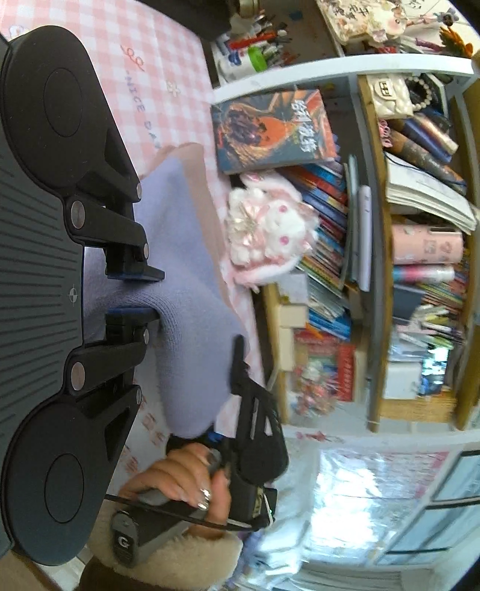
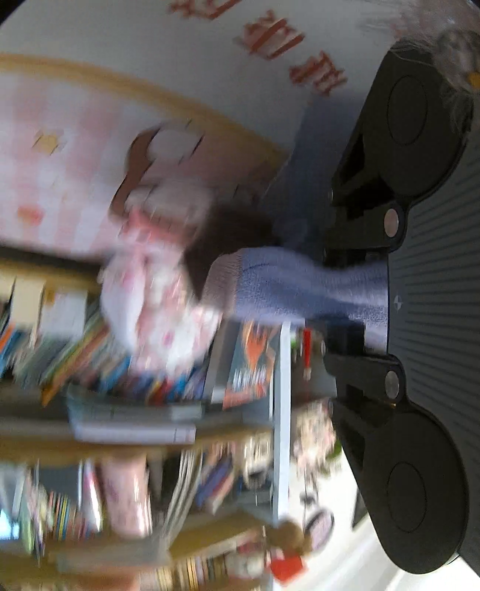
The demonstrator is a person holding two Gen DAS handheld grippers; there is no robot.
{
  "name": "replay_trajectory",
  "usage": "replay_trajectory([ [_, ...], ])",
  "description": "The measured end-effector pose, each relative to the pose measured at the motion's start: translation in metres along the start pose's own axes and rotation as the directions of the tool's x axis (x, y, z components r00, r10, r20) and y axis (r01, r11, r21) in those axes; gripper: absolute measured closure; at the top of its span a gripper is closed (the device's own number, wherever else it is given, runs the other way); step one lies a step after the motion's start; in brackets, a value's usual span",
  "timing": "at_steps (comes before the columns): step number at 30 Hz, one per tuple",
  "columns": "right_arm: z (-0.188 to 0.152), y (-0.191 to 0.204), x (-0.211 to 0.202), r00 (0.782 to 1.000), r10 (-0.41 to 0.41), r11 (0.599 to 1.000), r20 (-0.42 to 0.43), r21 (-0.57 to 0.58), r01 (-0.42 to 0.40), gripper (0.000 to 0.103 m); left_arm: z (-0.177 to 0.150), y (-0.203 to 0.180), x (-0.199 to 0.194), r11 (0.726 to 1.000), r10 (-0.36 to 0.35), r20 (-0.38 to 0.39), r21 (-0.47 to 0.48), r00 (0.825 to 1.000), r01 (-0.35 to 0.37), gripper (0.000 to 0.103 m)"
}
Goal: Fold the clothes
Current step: 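Lift the sweater with both grippers and shake it open in the air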
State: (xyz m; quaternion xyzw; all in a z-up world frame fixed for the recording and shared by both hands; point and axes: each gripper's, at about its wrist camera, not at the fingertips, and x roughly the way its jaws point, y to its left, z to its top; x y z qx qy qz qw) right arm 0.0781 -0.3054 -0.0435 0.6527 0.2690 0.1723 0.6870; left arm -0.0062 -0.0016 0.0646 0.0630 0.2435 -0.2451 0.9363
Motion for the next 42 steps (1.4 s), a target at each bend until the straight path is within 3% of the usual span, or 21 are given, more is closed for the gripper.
replay_trajectory([
  [3, 0.014, 0.033, -0.026, 0.995, 0.088, 0.995, 0.052, -0.049, -0.085, 0.096, 0.024, -0.008, -0.009, 0.994, -0.11, 0.103, -0.001, 0.989, 0.11, 0.091],
  [6, 0.031, 0.085, -0.055, 0.969, 0.212, 0.968, 0.123, -0.161, -0.192, 0.096, 0.054, -0.014, -0.02, 0.968, -0.247, 0.228, 0.024, 0.942, 0.248, 0.091],
  [9, 0.041, 0.153, -0.08, 0.921, 0.351, 0.908, 0.168, -0.303, -0.29, 0.096, 0.085, -0.015, -0.034, 0.923, -0.376, 0.349, 0.057, 0.858, 0.381, 0.092],
  [13, 0.027, 0.247, -0.092, 0.856, 0.504, 0.767, 0.115, -0.516, -0.382, 0.097, 0.108, 0.01, -0.063, 0.825, -0.505, 0.503, 0.042, 0.702, 0.563, 0.092],
  [14, 0.019, 0.265, -0.09, 0.845, 0.528, 0.729, 0.082, -0.555, -0.401, 0.097, 0.107, 0.02, -0.068, 0.81, -0.51, 0.519, 0.021, 0.686, 0.586, 0.092],
  [15, 0.011, 0.279, -0.083, 0.843, 0.536, 0.7, 0.049, -0.585, -0.411, 0.097, 0.102, 0.035, -0.066, 0.801, -0.501, 0.514, -0.03, 0.697, 0.598, 0.092],
  [17, -0.009, 0.293, -0.057, 0.872, 0.489, 0.689, 0.01, -0.619, -0.378, 0.097, 0.09, 0.064, -0.06, 0.779, -0.481, 0.499, -0.134, 0.721, 0.612, 0.091],
  [19, -0.024, 0.286, -0.022, 0.925, 0.379, 0.72, 0.004, -0.629, -0.293, 0.097, 0.064, 0.092, -0.04, 0.796, -0.423, 0.405, -0.261, 0.81, 0.547, 0.091],
  [21, -0.038, 0.253, 0.026, 0.982, 0.188, 0.786, 0.004, -0.6, -0.148, 0.097, 0.026, 0.119, -0.01, 0.822, -0.35, 0.216, -0.395, 0.911, 0.41, 0.089],
  [22, -0.044, 0.228, 0.053, 0.998, 0.066, 0.812, 0.002, -0.581, -0.052, 0.097, 0.005, 0.132, 0.008, 0.833, -0.31, 0.102, -0.45, 0.945, 0.322, 0.087],
  [23, -0.05, 0.204, 0.08, 0.998, -0.057, 0.826, -0.003, -0.562, 0.046, 0.097, -0.016, 0.143, 0.022, 0.848, -0.267, -0.004, -0.476, 0.964, 0.233, 0.087],
  [24, -0.06, 0.174, 0.108, 0.98, -0.197, 0.816, -0.007, -0.555, 0.16, 0.097, -0.037, 0.152, 0.035, 0.863, -0.227, -0.101, -0.482, 0.969, 0.152, 0.087],
  [26, -0.076, 0.134, 0.144, 0.941, -0.338, 0.785, -0.022, -0.558, 0.269, 0.097, -0.073, 0.166, 0.053, 0.881, -0.145, -0.258, -0.473, 0.955, 0.006, 0.089],
  [29, -0.098, 0.084, 0.193, 0.871, -0.49, 0.732, -0.048, -0.566, 0.38, 0.097, -0.085, 0.185, 0.048, 0.866, -0.109, -0.284, -0.498, 0.953, -0.049, 0.091],
  [31, -0.103, 0.082, 0.218, 0.858, -0.512, 0.709, -0.043, -0.585, 0.394, 0.097, -0.093, 0.197, 0.044, 0.854, -0.086, -0.3, -0.513, 0.95, -0.084, 0.089],
  [33, -0.112, 0.088, 0.237, 0.837, -0.546, 0.658, -0.048, -0.643, 0.392, 0.093, -0.091, 0.2, 0.039, 0.856, -0.068, -0.281, -0.51, 0.957, -0.089, 0.087],
  [34, -0.119, 0.09, 0.242, 0.83, -0.555, 0.639, -0.054, -0.667, 0.384, 0.09, -0.09, 0.203, 0.037, 0.856, -0.058, -0.271, -0.509, 0.961, -0.092, 0.086],
  [36, -0.129, 0.09, 0.242, 0.829, -0.556, 0.616, -0.064, -0.701, 0.359, 0.064, -0.081, 0.206, 0.03, 0.858, -0.034, -0.248, -0.504, 0.968, -0.099, 0.082],
  [38, -0.136, 0.091, 0.225, 0.847, -0.527, 0.62, -0.07, -0.713, 0.327, 0.053, -0.077, 0.208, 0.02, 0.863, -0.012, -0.213, -0.496, 0.977, -0.097, 0.078],
  [42, -0.147, 0.093, 0.167, 0.868, -0.493, 0.607, -0.05, -0.735, 0.303, 0.052, -0.059, 0.203, 0.017, 0.879, -0.044, -0.17, -0.475, 0.984, -0.043, 0.075],
])
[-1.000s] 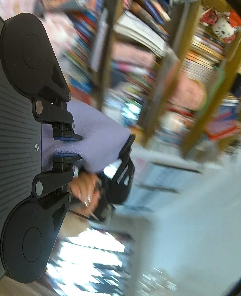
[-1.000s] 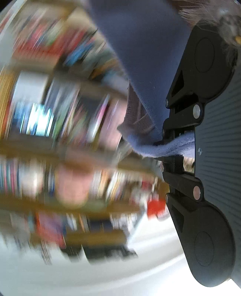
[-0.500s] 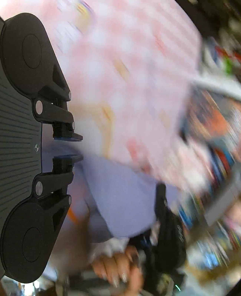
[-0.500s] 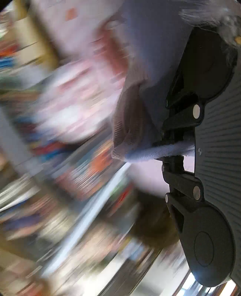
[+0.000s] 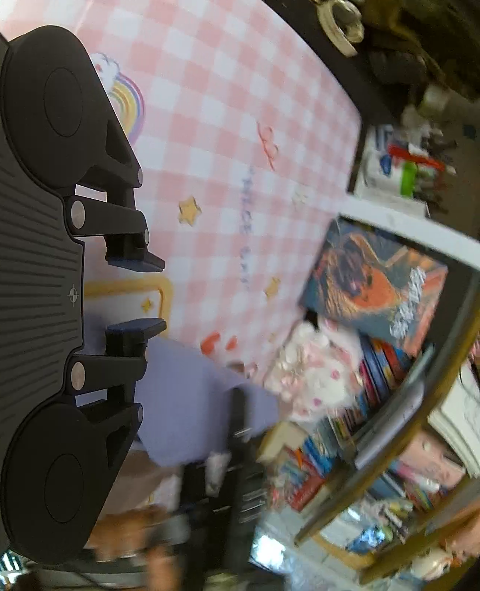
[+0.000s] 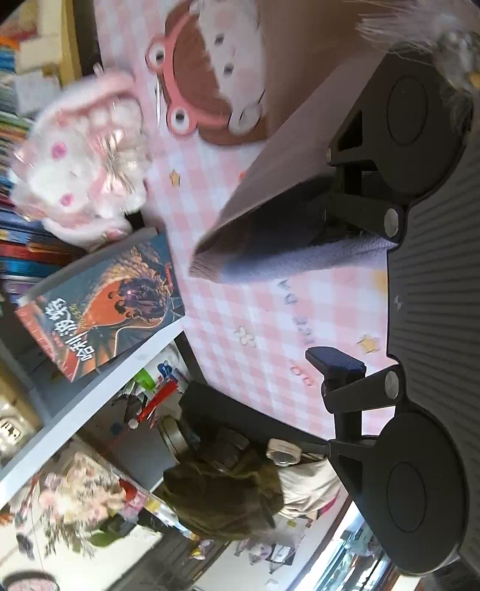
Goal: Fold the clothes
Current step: 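Lift the sweater with both grippers and shake it open in the air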
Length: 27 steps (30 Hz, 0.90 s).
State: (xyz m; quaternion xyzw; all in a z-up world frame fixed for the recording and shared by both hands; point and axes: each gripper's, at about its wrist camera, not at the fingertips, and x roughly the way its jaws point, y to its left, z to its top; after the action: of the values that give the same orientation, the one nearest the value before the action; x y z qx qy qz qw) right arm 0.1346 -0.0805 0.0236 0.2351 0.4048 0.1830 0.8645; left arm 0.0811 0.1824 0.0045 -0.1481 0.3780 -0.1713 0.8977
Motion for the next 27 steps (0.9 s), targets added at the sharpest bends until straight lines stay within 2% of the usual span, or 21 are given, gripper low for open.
replay_trajectory([
  [4, -0.033, -0.035, -0.054, 0.999, -0.025, 0.998, 0.046, 0.053, 0.023, 0.052, -0.001, -0.029, 0.015, 0.994, -0.094, -0.055, 0.049, 0.994, 0.097, 0.07],
  [7, -0.056, -0.065, -0.087, 0.995, -0.074, 0.988, 0.071, 0.144, 0.063, 0.052, -0.009, -0.057, 0.029, 0.982, -0.124, -0.102, 0.131, 0.987, 0.137, 0.067],
  [9, -0.068, -0.083, -0.103, 0.991, -0.111, 0.976, 0.074, 0.198, 0.095, 0.052, -0.014, -0.076, 0.038, 0.97, -0.14, -0.134, 0.182, 0.981, 0.164, 0.057],
  [11, -0.076, -0.096, -0.111, 0.989, -0.14, 0.964, 0.055, 0.236, 0.123, 0.052, -0.021, -0.088, 0.044, 0.965, -0.128, -0.16, 0.209, 0.979, 0.161, 0.056],
  [14, -0.086, -0.111, -0.116, 0.989, -0.15, 0.948, 0.008, 0.286, 0.141, 0.052, -0.026, -0.095, 0.05, 0.961, -0.16, -0.162, 0.198, 0.974, 0.191, 0.052],
  [15, -0.089, -0.115, -0.116, 0.99, -0.138, 0.942, 0.005, 0.309, 0.13, 0.052, -0.028, -0.097, 0.054, 0.962, -0.167, -0.17, 0.188, 0.971, 0.198, 0.048],
  [18, -0.096, -0.126, -0.118, 0.995, -0.099, 0.921, 0.017, 0.38, 0.085, 0.052, -0.033, -0.103, 0.065, 0.964, -0.186, -0.194, 0.156, 0.963, 0.217, 0.046],
  [20, -0.098, -0.136, -0.119, 0.997, -0.071, 0.899, 0.034, 0.436, 0.049, 0.052, -0.034, -0.106, 0.076, 0.974, -0.157, -0.191, 0.131, 0.969, 0.184, 0.046],
  [22, -0.098, -0.147, -0.117, 0.998, -0.043, 0.863, 0.053, 0.504, 0.01, 0.052, -0.034, -0.106, 0.084, 0.983, -0.139, -0.165, 0.094, 0.976, 0.156, 0.054],
  [24, -0.098, -0.159, -0.112, 0.997, -0.014, 0.818, 0.075, 0.574, -0.032, 0.052, -0.032, -0.103, 0.087, 0.986, -0.149, -0.139, 0.055, 0.979, 0.157, 0.096],
  [25, -0.097, -0.164, -0.108, 0.997, -0.001, 0.794, 0.083, 0.606, -0.05, 0.052, -0.03, -0.101, 0.087, 0.985, -0.159, -0.13, 0.038, 0.979, 0.165, 0.1],
  [27, -0.093, -0.172, -0.099, 0.995, 0.019, 0.748, 0.094, 0.659, -0.077, 0.056, -0.024, -0.094, 0.074, 0.989, -0.14, -0.072, 0.03, 0.988, 0.142, 0.101],
])
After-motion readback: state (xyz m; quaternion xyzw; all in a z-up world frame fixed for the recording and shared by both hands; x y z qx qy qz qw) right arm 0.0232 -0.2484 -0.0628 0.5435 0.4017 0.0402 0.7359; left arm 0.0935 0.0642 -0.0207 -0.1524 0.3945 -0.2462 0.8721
